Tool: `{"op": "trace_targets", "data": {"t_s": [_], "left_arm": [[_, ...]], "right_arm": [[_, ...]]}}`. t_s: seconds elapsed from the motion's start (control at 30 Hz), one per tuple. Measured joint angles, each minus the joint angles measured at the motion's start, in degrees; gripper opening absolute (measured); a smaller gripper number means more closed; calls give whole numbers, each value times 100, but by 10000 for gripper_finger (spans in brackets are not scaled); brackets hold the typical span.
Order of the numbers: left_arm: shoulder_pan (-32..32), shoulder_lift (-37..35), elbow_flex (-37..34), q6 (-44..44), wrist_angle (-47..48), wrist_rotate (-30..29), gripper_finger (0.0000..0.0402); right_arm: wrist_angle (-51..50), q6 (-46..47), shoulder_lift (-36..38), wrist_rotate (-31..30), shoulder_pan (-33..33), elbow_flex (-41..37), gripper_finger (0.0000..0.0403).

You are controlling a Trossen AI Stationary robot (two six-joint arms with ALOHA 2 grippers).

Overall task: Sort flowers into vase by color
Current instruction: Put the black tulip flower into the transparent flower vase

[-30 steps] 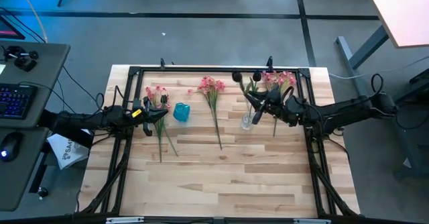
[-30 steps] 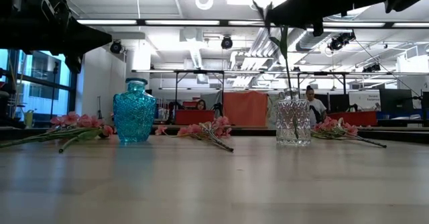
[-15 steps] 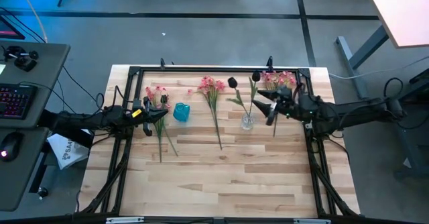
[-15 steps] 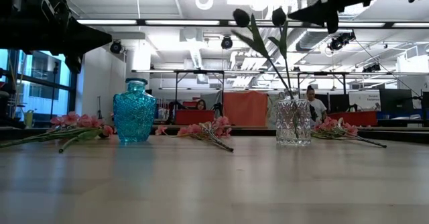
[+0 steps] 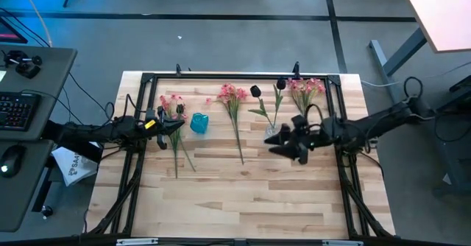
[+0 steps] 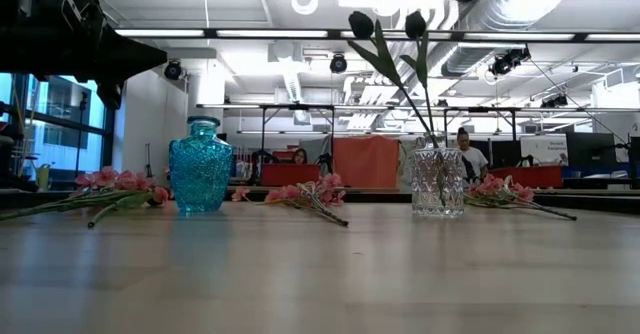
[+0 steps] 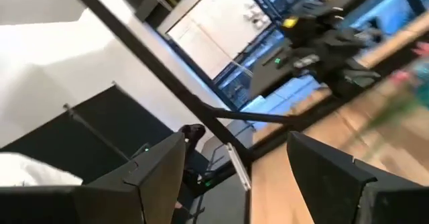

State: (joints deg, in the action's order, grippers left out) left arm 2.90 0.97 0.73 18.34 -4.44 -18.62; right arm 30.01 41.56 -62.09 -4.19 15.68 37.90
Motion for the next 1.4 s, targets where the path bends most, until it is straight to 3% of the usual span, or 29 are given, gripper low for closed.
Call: {"op": "trace_targets", "data": {"t_s": [0.23, 0.43, 0.6, 0.8, 0.97, 1.03, 1.17, 1.4], "left_arm": [[7, -2, -2, 1913, -1598, 54, 1], [16, 100, 356, 2615, -2174, 334, 1], [143, 683, 1286, 2317, -2159, 1012, 1], [324, 2008, 2588, 1382, -1871, 1557, 1], [494, 3130, 3050, 1106, -1685, 2201, 1], [511, 3567, 3087, 1039, -1941, 2082, 1], [425, 4274, 3145, 1142, -2410, 1176, 1], [423, 4953, 4056, 1485, -112, 722, 47]], "right_arm": [[-449, -1453, -1020, -18, 77, 1768, 258], [-2120, -1981, -1612, -44, -76, 3278, 258], [-3603, -1673, -1896, -422, -295, 4316, 258], [-5093, -1604, -1958, -672, -571, 5248, 258], [-6060, -1774, -1958, -793, -707, 5860, 258], [-6579, -1949, -1958, -866, -711, 6089, 258], [-7933, -2065, -1937, -1088, -708, 6463, 258], [-10042, -1958, -1518, -1712, -754, 6056, 258]]}}
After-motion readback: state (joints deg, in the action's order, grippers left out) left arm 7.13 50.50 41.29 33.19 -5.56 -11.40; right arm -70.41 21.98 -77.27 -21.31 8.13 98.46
